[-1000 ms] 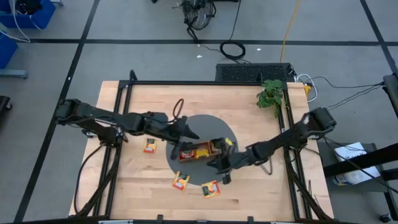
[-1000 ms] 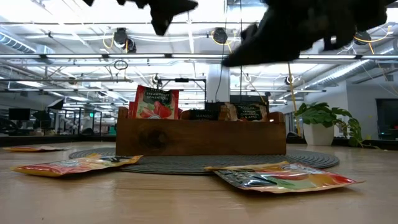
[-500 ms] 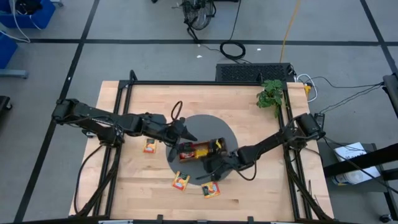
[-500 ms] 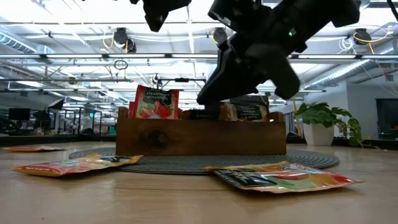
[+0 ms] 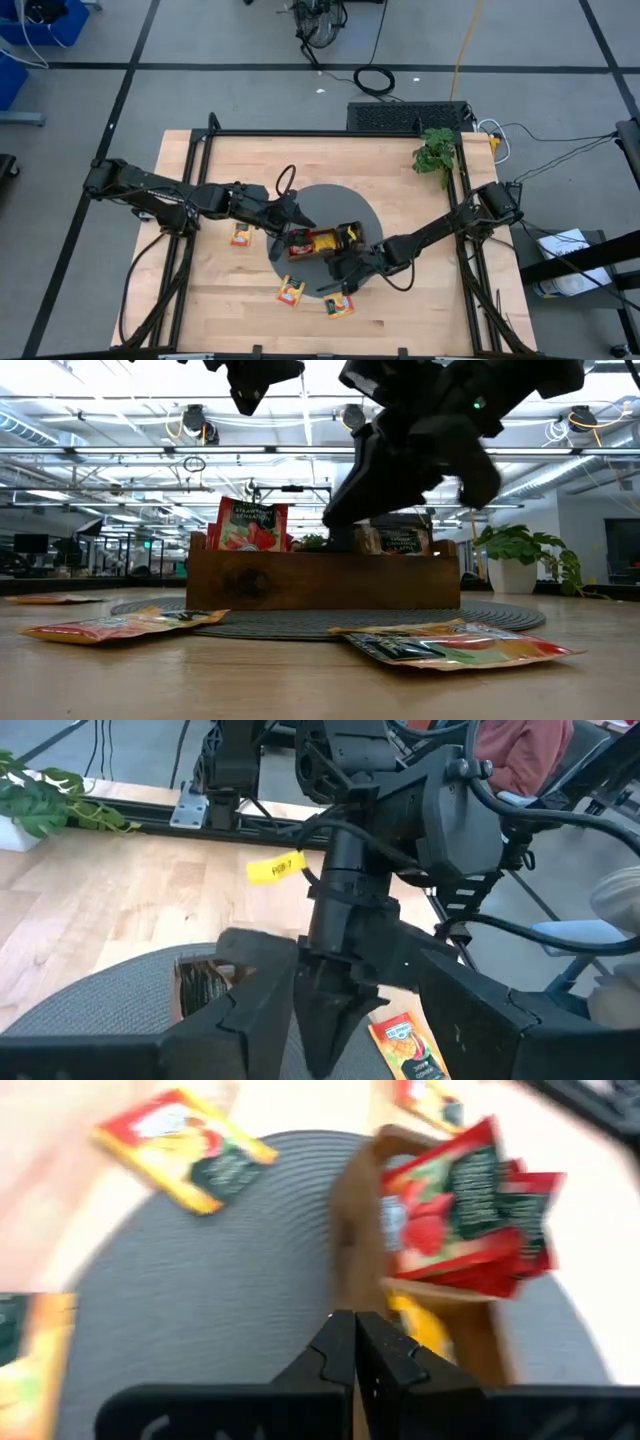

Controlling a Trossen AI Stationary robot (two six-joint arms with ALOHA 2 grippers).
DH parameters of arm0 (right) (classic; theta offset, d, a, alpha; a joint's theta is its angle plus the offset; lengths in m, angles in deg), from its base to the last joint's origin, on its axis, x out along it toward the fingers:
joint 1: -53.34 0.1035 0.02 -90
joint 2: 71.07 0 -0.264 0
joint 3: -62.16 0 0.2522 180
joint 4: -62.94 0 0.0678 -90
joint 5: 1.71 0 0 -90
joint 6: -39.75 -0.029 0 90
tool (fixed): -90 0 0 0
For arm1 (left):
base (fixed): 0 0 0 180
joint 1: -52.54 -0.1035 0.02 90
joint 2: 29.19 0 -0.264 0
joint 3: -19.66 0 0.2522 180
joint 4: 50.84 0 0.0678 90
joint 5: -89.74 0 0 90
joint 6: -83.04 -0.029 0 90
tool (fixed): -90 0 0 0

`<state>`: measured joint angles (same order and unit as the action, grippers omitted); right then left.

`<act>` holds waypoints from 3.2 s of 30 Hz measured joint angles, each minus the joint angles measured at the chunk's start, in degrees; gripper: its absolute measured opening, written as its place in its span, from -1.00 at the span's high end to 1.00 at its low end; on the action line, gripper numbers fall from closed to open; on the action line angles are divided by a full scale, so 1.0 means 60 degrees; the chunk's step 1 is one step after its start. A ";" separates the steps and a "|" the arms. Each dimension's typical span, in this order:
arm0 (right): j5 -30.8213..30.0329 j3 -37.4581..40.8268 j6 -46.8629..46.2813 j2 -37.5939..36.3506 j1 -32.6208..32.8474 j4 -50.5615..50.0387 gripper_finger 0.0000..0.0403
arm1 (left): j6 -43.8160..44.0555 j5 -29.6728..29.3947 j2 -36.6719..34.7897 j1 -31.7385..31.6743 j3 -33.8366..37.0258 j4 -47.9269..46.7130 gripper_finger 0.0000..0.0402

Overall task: Pick & Place Tea
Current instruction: Put the yellow tea bag into the middle section of the wooden organizer

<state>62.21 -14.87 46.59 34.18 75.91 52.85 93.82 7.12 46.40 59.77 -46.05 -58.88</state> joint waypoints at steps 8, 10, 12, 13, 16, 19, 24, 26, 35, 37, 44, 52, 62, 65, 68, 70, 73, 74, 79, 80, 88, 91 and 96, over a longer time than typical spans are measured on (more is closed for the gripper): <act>0.1066 0.0072 -0.0526 -0.0008 -0.0472 -0.0341 1.00 | -0.0007 -0.0004 0.0004 0.0004 0.0000 0.0004 -0.08; 0.1105 0.0073 -0.0526 -0.0008 -0.0522 -0.0317 1.00 | -0.0007 -0.0004 0.0004 0.0004 0.0000 0.0003 -0.08; 0.1140 0.0073 -0.0530 -0.0008 -0.0528 -0.0305 1.00 | -0.0007 -0.0004 0.0004 0.0004 0.0000 0.0004 -0.08; 0.1140 0.0073 -0.0530 -0.0008 -0.0530 -0.0340 1.00 | -0.0007 -0.0004 0.0004 0.0004 0.0000 0.0004 -0.08; 0.1113 0.0073 -0.0530 -0.0008 -0.0580 -0.0373 1.00 | -0.0007 -0.0004 0.0004 0.0004 0.0000 0.0004 -0.08; 0.1084 0.0073 -0.0523 -0.0008 -0.0624 -0.0369 1.00 | -0.0015 -0.0004 0.0004 0.0004 0.0000 0.0004 -0.08; 0.1063 0.0073 -0.0519 -0.0008 -0.0789 -0.0374 1.00 | -0.0022 -0.0004 0.0004 0.0004 0.0000 0.0004 -0.08; 0.0985 0.0073 -0.0516 -0.0008 -0.0857 -0.0374 1.00 | -0.0022 -0.0004 0.0004 0.0004 0.0000 0.0004 -0.08; 0.0364 0.0073 -0.0485 -0.0008 -0.1067 -0.0370 1.00 | -0.0018 -0.0004 0.0004 0.0004 0.0000 0.0000 -0.08; 0.0077 0.0073 -0.0452 -0.0008 -0.1066 -0.0367 1.00 | -0.0018 -0.0004 0.0004 0.0004 0.0000 0.0000 -0.08; -0.1089 0.0073 -0.0287 -0.0008 -0.1064 -0.0221 1.00 | -0.0018 -0.0004 0.0004 0.0004 0.0000 0.0004 -0.08; -0.1222 0.0073 0.0270 -0.0008 -0.1503 0.0370 1.00 | -0.0011 -0.0004 0.0004 0.0000 0.0000 0.0004 -0.08; -0.2028 0.0073 0.0896 -0.0008 -0.2208 0.0633 1.00 | 0.0029 -0.0011 0.0004 -0.0004 0.0000 -0.0004 -0.08; -0.2440 0.0073 0.1217 -0.0011 -0.2184 0.0756 1.00 | 0.0029 -0.0011 0.0004 0.0000 0.0000 -0.0020 -0.08; -0.2438 0.0073 0.1289 -0.0148 -0.2035 0.0869 1.00 | 0.0027 -0.0007 0.0004 0.0000 0.0000 -0.0140 -0.08; -0.2430 0.0073 0.1316 -0.0414 -0.1874 0.0675 1.00 | 0.0037 -0.0007 0.0007 0.0000 0.0000 -0.0317 -0.08; -0.2404 0.0079 0.1083 -0.0913 -0.1531 0.0259 1.00 | 0.0150 -0.0005 0.0007 0.0038 0.0003 -0.0733 -0.08; -0.2391 0.0138 0.1004 -0.1121 -0.1402 0.0110 1.00 | 0.0148 -0.0011 0.0007 0.0098 0.0004 -0.0907 -0.08; -0.2341 0.1279 0.0667 -0.2487 -0.0836 0.0250 1.00 | -0.0250 -0.0576 0.0007 0.0670 0.0004 -0.1923 -0.08; -0.2199 0.1611 0.0403 -0.2851 -0.0798 0.0377 0.99 | -0.0254 -0.1002 -0.0003 0.0815 0.0004 -0.2271 -0.08; 0.0546 0.4800 -0.1623 -0.6679 -0.0939 0.2141 0.58 | 0.1442 -0.5482 -0.0684 0.1929 0.0012 -0.4218 -0.08; 0.0619 0.5910 -0.1780 -0.7946 -0.0933 0.3283 0.33 | 0.3787 -0.6628 -0.0984 0.2075 -0.0004 -0.5998 -0.08; 0.0619 0.7183 -0.1578 -0.9373 -0.0936 0.4310 -0.02 | 0.8329 -0.5647 -0.0977 0.1991 0.0000 -0.9269 -0.08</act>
<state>65.92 28.23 37.12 -22.06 70.29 78.71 143.80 -26.76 40.54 71.71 -46.05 -114.50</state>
